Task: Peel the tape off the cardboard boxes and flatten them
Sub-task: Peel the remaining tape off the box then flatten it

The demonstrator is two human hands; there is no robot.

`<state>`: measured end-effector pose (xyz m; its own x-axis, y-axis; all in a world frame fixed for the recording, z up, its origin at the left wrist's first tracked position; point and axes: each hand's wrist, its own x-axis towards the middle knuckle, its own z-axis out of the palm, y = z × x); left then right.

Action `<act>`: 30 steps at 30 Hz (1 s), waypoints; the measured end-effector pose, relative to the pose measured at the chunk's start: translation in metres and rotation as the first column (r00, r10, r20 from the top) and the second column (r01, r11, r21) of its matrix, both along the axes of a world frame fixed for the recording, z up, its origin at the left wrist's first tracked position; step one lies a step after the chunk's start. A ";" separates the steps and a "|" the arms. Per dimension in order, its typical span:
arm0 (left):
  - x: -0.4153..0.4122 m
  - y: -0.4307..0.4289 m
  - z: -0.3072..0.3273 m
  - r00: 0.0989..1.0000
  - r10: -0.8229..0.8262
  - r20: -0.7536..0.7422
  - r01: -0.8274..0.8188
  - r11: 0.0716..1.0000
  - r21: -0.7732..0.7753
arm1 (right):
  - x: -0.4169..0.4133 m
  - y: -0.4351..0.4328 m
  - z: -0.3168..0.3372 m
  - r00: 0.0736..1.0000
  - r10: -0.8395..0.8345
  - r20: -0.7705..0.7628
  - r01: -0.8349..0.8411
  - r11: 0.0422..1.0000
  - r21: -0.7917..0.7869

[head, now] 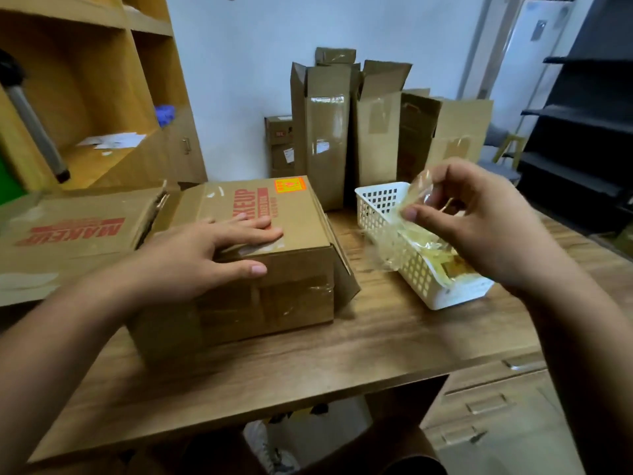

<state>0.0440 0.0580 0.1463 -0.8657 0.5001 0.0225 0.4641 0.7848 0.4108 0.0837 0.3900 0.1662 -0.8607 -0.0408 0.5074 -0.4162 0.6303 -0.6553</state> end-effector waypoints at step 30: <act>-0.020 -0.011 -0.016 0.995 -0.062 -0.084 0.067 0.996 0.066 | -0.043 0.052 -0.040 0.840 -0.493 0.228 0.326 0.793 0.515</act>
<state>0.0239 0.0467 0.1306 -0.8256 0.5495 0.1282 0.5469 0.7234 0.4213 0.0410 0.4419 0.1260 -0.9566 0.2104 0.2017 0.1408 0.9396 -0.3119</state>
